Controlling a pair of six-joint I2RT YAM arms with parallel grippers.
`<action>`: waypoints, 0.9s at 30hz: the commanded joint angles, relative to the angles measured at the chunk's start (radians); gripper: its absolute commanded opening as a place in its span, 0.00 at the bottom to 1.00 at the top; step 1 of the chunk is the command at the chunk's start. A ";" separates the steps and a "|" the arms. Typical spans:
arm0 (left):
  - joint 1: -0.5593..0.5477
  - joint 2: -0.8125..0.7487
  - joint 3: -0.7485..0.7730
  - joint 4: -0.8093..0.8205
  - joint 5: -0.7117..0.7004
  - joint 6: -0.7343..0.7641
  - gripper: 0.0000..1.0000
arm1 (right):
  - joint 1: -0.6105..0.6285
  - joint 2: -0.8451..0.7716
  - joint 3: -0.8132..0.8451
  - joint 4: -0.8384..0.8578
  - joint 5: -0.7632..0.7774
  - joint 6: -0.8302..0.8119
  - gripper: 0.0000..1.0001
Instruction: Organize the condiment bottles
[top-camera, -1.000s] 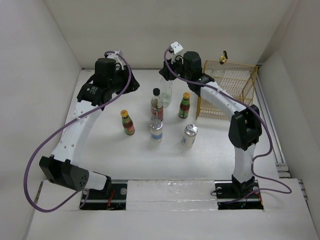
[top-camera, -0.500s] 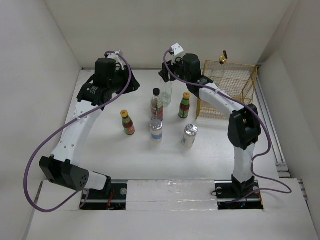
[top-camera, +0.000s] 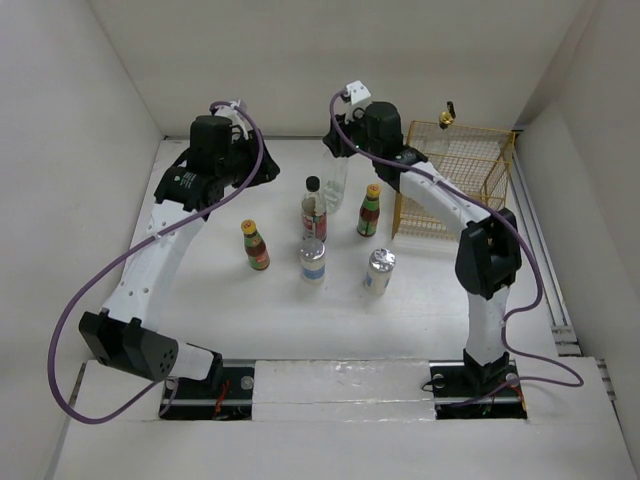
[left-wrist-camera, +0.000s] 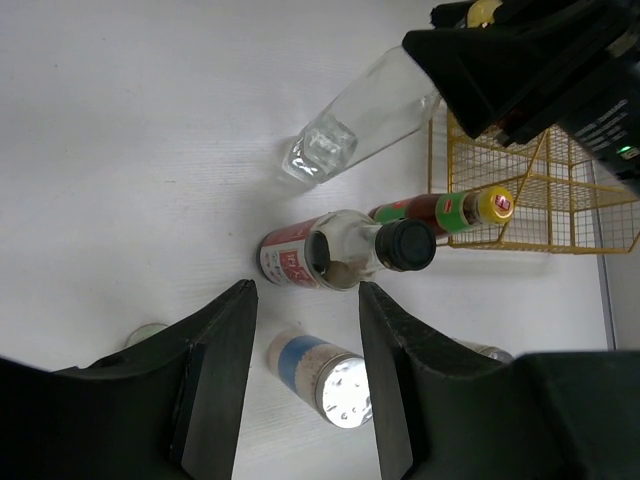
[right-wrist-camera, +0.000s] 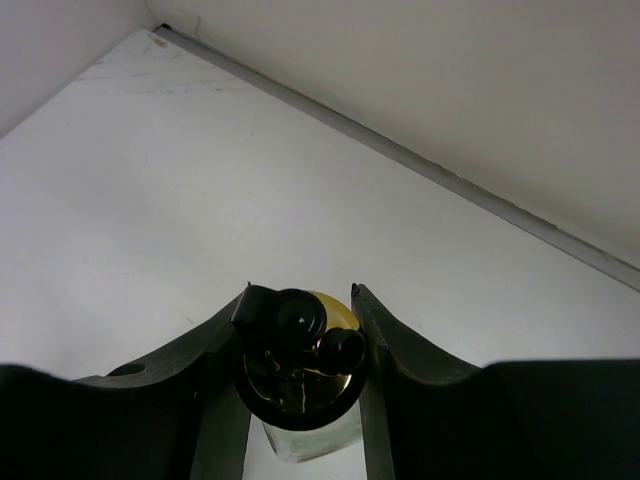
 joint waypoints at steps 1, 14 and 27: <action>0.000 0.002 0.038 0.046 0.009 0.028 0.41 | 0.007 -0.100 0.219 0.114 0.057 0.047 0.06; 0.000 0.021 0.049 0.064 0.067 0.028 0.41 | -0.272 -0.226 0.575 -0.012 0.276 0.224 0.05; 0.000 0.040 0.024 0.083 0.128 0.010 0.39 | -0.600 -0.325 0.537 -0.092 0.377 0.294 0.05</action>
